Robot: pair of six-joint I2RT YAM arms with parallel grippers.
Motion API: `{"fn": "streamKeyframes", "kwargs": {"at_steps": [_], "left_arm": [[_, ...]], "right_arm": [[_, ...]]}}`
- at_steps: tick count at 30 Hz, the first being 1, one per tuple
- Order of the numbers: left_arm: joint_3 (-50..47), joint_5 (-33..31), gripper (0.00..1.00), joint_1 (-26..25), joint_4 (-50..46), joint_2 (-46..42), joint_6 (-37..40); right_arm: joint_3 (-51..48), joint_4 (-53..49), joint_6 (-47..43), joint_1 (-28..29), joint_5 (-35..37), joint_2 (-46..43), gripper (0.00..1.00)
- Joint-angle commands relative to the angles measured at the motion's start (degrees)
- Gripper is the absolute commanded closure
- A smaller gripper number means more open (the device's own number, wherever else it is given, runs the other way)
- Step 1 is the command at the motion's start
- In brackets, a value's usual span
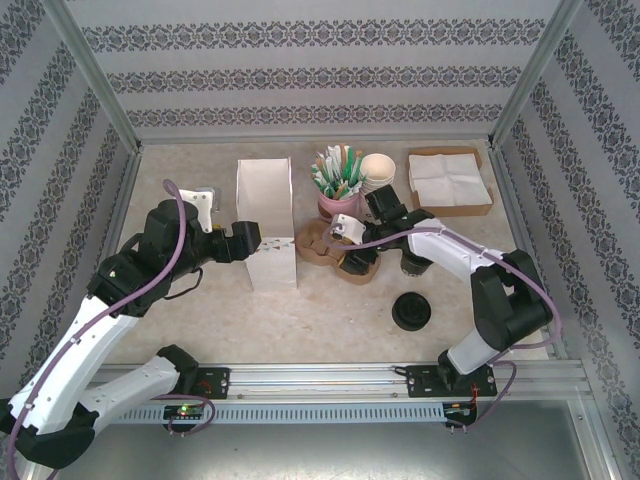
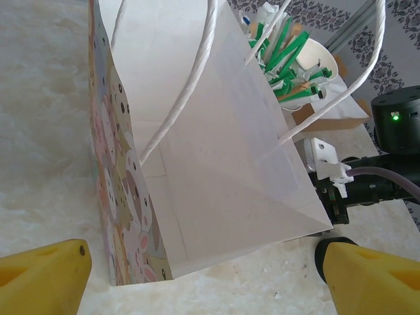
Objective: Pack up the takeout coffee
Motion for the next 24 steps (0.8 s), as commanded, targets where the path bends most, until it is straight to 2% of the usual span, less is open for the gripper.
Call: {"fn": "streamKeyframes", "kwargs": {"at_steps": [1,24], "left_arm": [[-0.5,-0.1,0.08,0.6,2.1,0.1,1.9],[-2.8,0.0,0.07,0.5,3.4,-0.2,1.7]], "right_arm": [[2.1,1.5,-0.9,0.5,0.8,0.2,0.27],[4.2,0.9,9.1,1.0,-2.5,3.8,0.34]]}}
